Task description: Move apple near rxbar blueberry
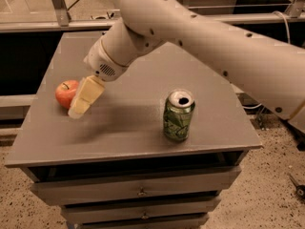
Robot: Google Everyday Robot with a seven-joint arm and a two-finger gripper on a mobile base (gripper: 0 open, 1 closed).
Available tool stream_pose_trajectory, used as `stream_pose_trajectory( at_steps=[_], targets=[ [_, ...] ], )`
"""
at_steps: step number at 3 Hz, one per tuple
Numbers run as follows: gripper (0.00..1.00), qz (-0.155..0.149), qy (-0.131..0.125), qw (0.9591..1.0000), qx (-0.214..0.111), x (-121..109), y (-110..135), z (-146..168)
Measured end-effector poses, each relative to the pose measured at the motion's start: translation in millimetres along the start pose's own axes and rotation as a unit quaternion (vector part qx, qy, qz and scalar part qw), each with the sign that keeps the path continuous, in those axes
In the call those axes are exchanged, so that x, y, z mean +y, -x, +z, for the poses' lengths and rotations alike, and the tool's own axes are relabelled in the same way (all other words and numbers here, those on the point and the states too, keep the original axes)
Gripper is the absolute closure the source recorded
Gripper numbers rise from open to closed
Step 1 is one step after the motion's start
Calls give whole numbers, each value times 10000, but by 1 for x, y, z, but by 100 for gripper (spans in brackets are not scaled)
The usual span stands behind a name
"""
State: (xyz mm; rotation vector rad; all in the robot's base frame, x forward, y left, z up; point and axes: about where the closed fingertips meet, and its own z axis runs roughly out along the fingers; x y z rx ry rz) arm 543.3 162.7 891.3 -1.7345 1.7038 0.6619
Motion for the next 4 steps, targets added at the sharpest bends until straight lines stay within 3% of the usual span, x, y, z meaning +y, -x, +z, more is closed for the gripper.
stream_pose_trajectory(
  at_steps=[2, 3, 4],
  targets=[
    [0, 35, -90, 9997, -210, -15, 5, 44],
    [15, 32, -115, 9997, -217, -14, 2, 55],
    [38, 82, -116, 9997, -213, -11, -1, 62]
  ],
)
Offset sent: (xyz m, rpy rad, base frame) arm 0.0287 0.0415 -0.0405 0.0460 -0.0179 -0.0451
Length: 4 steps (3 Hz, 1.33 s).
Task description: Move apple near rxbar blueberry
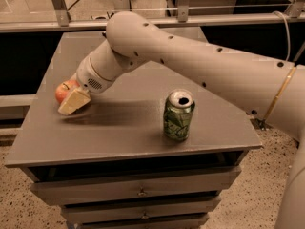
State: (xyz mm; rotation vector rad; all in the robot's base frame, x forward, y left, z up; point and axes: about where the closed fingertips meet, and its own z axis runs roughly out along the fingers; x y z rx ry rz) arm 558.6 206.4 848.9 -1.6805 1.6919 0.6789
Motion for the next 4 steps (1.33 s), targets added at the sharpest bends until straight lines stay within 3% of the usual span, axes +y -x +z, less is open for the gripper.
stream_pose_trajectory(
  at_steps=[1, 2, 3, 4],
  targets=[
    [61, 62, -31, 10000, 9, 1, -1, -1],
    [85, 78, -384, 9992, 15, -14, 0, -30],
    [100, 108, -1043, 9945, 70, -46, -6, -90],
    [100, 108, -1042, 9945, 70, -46, -6, -89]
  ],
)
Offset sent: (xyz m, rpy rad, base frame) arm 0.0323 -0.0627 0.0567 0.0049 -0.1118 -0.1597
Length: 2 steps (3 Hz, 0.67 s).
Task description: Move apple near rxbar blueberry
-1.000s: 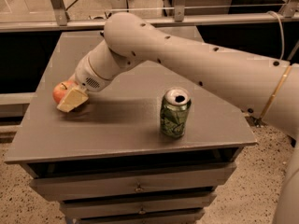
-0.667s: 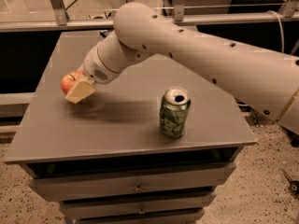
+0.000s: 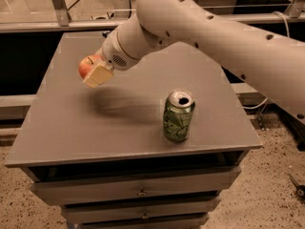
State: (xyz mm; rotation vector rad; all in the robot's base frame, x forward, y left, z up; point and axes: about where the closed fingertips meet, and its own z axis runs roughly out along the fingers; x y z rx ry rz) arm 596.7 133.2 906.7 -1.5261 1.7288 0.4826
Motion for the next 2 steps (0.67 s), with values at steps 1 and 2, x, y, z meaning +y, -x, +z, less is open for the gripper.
stream_pose_trajectory(
  at_steps=[1, 2],
  targets=[
    [100, 111, -67, 9999, 40, -6, -12, 2],
    [100, 415, -457, 9980, 130, -42, -51, -5]
  ],
)
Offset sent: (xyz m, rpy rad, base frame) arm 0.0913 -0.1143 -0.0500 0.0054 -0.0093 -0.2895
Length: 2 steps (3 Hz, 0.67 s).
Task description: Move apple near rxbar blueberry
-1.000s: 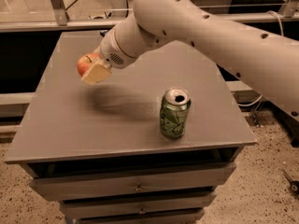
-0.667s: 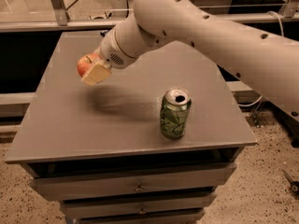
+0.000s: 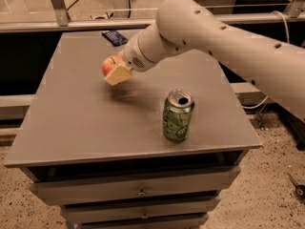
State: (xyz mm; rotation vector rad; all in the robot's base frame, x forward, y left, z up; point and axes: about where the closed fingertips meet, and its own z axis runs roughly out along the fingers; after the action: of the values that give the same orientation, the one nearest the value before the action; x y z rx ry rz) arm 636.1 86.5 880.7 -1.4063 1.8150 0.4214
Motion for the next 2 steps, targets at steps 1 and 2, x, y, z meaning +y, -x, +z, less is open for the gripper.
stream_pose_trajectory(
  at_steps=[1, 2],
  targets=[
    [100, 127, -504, 9986, 16, -58, -32, -11],
    [100, 116, -998, 9948, -170, -115, -44, -29]
  ],
)
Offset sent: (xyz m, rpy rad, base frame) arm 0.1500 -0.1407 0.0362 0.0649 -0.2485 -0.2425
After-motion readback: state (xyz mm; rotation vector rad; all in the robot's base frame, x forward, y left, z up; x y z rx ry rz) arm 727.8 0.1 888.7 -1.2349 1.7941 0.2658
